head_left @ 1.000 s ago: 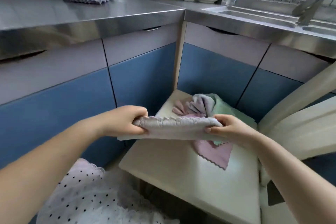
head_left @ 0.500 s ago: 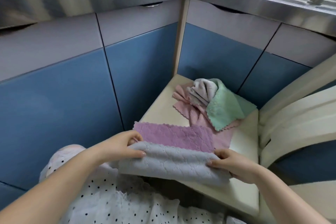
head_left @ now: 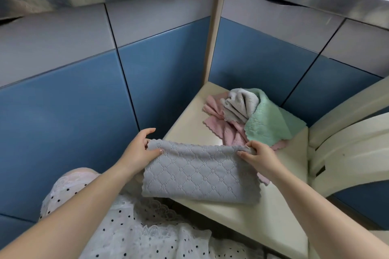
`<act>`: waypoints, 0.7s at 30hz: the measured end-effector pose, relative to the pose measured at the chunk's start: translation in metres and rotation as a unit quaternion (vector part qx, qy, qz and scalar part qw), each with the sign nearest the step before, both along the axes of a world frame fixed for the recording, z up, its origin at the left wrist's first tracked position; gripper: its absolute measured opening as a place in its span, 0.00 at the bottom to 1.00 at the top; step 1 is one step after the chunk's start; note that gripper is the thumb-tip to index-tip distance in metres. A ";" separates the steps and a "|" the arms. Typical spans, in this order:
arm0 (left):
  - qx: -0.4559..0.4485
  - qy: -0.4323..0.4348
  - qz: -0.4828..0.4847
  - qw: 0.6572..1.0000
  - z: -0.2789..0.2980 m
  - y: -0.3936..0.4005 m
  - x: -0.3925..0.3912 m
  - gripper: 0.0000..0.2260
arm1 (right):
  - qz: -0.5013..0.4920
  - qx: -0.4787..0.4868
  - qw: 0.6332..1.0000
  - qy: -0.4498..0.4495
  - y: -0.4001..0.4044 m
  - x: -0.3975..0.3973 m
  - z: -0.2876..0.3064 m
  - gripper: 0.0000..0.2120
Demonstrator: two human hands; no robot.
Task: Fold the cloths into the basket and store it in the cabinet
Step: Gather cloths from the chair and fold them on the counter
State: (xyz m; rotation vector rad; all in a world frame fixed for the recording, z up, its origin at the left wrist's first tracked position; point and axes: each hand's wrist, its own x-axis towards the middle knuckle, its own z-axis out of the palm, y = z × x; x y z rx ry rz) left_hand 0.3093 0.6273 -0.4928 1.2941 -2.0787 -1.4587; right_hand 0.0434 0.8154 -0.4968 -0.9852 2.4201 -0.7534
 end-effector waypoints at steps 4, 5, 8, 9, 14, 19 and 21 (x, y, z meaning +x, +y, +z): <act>-0.027 -0.031 -0.002 0.999 -0.011 -0.009 -0.006 0.32 | 0.026 0.075 0.996 0.047 -0.010 -0.001 -0.002 0.13; -0.029 -0.035 -0.003 0.999 -0.012 -0.010 -0.007 0.32 | 0.024 0.078 0.995 0.050 -0.011 -0.001 -0.004 0.13; -0.028 -0.031 0.000 0.999 -0.017 -0.012 -0.010 0.32 | 0.002 0.059 0.997 0.042 -0.011 0.000 -0.005 0.11; -0.028 -0.026 0.004 0.999 -0.018 -0.012 -0.011 0.32 | -0.004 0.056 0.998 0.038 -0.011 0.000 -0.005 0.11; -0.040 -0.036 0.012 0.998 -0.024 -0.016 -0.013 0.33 | -0.021 0.064 0.997 0.026 -0.012 0.001 -0.005 0.13; -0.142 -0.095 -0.001 0.985 -0.015 -0.011 -0.010 0.30 | -0.068 0.034 0.997 0.006 -0.008 0.007 -0.001 0.17; -0.248 -0.128 -0.003 0.960 -0.010 0.001 -0.007 0.26 | -0.088 -0.043 0.994 0.043 -0.001 0.014 0.001 0.17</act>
